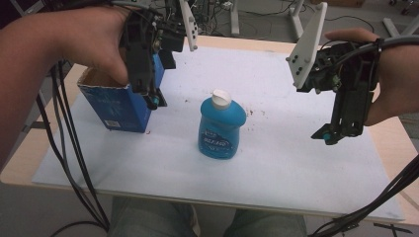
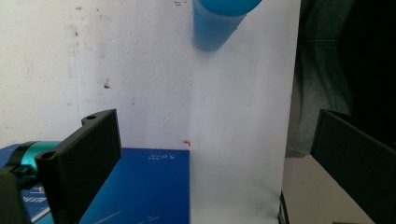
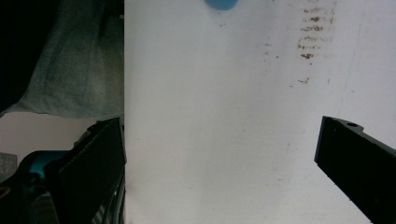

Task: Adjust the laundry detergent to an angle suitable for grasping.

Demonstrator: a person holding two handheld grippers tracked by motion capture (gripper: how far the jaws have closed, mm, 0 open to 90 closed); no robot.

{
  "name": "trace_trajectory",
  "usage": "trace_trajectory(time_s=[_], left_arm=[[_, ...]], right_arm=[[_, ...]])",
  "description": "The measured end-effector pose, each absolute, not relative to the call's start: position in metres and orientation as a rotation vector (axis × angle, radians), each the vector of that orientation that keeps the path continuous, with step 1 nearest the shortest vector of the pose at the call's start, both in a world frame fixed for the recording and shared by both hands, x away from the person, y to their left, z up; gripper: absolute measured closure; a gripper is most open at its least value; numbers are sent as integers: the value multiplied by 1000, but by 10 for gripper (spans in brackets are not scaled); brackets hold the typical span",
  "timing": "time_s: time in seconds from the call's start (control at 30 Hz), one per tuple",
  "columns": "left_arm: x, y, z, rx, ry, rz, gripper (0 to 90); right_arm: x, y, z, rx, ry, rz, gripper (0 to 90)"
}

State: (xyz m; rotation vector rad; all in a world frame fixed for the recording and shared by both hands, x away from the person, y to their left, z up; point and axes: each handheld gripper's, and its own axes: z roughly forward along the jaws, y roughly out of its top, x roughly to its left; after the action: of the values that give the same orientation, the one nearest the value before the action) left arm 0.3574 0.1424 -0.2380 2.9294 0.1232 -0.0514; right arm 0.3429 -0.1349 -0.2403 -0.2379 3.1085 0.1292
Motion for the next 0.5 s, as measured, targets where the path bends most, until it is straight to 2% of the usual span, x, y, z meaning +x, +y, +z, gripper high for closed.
trace_trajectory(time_s=[0.5], left_arm=[[359, 142, -240, 2935, 116, -37, 18]], right_arm=[[345, -134, -242, -227, 3107, 141, 11]])
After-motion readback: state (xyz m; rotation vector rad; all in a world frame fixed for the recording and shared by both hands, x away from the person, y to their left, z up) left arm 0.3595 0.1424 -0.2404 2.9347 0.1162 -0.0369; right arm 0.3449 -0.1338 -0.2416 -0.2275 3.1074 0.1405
